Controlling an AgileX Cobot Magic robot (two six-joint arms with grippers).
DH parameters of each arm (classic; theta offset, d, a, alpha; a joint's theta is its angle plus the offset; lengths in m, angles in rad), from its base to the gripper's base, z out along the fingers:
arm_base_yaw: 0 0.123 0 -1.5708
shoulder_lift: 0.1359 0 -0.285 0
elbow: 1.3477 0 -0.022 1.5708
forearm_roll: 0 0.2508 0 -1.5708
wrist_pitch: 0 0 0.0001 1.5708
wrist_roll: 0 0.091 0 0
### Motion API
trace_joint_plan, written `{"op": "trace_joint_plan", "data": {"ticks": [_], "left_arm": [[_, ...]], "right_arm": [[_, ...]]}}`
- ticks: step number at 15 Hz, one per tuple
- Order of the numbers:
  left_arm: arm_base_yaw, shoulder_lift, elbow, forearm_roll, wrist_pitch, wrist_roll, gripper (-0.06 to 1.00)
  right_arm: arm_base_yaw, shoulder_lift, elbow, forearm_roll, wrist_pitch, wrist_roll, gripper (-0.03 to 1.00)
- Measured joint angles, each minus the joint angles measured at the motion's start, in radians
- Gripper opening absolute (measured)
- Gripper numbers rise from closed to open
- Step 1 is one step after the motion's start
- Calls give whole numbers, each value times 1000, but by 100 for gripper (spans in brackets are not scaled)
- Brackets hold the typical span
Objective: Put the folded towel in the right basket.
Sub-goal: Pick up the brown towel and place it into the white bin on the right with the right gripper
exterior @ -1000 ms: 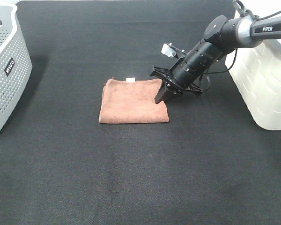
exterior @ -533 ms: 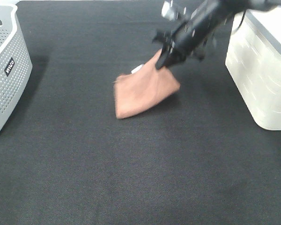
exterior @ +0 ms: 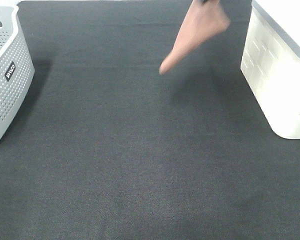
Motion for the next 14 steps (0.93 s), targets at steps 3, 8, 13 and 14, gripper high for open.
{"op": "trace_joint_plan", "data": {"ticks": [3, 8, 13, 14], "left_arm": [[0, 0, 0, 0, 0, 0, 88], [0, 0, 0, 0, 0, 0, 88], [0, 0, 0, 0, 0, 0, 88], [0, 0, 0, 0, 0, 0, 88]], "right_arm": [[-118, -89, -26, -31, 4, 11, 1], [-411, -150, -25, -15, 5, 62, 1], [-501, -134, 63, -1, 5, 84, 1], [-502, -113, 109, -3, 5, 85, 3]]}}
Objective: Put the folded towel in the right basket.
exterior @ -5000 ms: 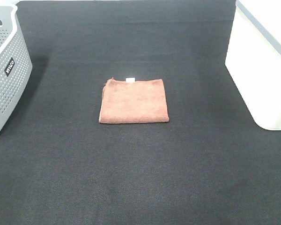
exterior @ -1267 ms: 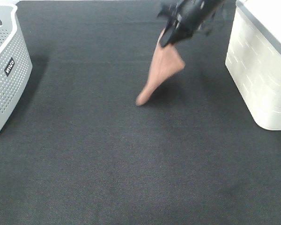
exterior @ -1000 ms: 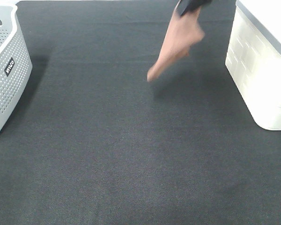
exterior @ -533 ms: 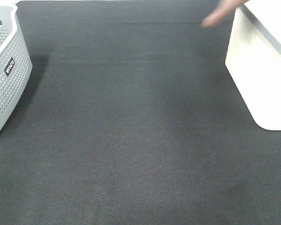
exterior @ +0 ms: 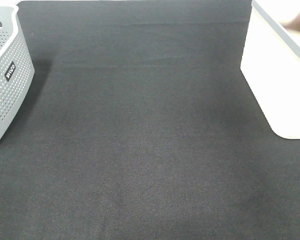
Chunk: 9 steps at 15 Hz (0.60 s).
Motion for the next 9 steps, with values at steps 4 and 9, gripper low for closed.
{"op": "trace_joint_plan", "data": {"ticks": [4, 9], "left_arm": [[0, 0, 0, 0, 0, 0, 88], [0, 0, 0, 0, 0, 0, 88]], "right_arm": [[0, 61, 50, -65, 7, 73, 41], [28, 52, 50, 20, 7, 62, 68]]}}
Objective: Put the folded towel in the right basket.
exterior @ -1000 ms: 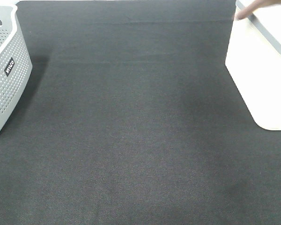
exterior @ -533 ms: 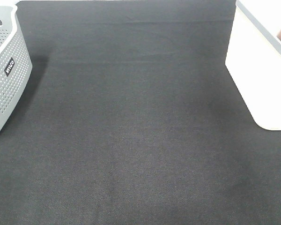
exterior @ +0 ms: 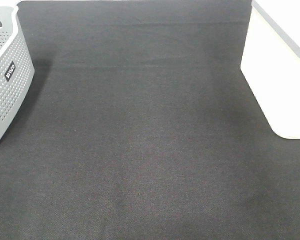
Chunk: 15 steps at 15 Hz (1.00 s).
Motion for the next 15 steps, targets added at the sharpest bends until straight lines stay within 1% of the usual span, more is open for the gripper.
{"op": "trace_joint_plan", "data": {"ticks": [2, 3, 7, 8, 10, 11, 13, 15], "left_arm": [[0, 0, 0, 0, 0, 0, 88], [0, 0, 0, 0, 0, 0, 88], [0, 0, 0, 0, 0, 0, 88], [0, 0, 0, 0, 0, 0, 88], [0, 0, 0, 0, 0, 0, 88], [0, 0, 0, 0, 0, 0, 88], [0, 0, 0, 0, 0, 0, 88], [0, 0, 0, 0, 0, 0, 88]], "right_arm": [[64, -19, 0, 2, 0, -24, 68], [110, -28, 0, -4, 0, -31, 68], [288, -73, 0, -148, 1, -17, 68], [322, -91, 0, -170, 1, -8, 68], [373, -133, 1, -182, 1, 13, 68], [391, -175, 30, -184, 0, 16, 68], [393, -280, 141, -196, -1, 17, 68], [392, -405, 319, -233, -1, 17, 68]]}}
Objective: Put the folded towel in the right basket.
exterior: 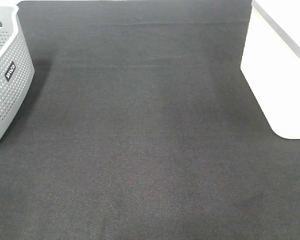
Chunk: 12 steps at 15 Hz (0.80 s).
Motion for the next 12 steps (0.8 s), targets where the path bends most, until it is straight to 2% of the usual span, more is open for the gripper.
{"op": "trace_joint_plan", "data": {"ticks": [1, 2, 6, 8, 11, 12], "left_arm": [[0, 0, 0, 0, 0, 0, 88], [0, 0, 0, 0, 0, 0, 88], [0, 0, 0, 0, 0, 0, 88], [0, 0, 0, 0, 0, 0, 88], [0, 0, 0, 0, 0, 0, 88], [0, 0, 0, 0, 0, 0, 88]], "right_arm": [[0, -77, 101, -10, -1, 0, 68], [0, -77, 101, -10, -1, 0, 68], [0, -424, 645, -24, -2, 0, 68], [0, -576, 871, -24, -4, 0, 68], [0, -874, 1202, -25, -74, -3, 68], [0, -968, 1262, -25, -85, -12, 68]]}}
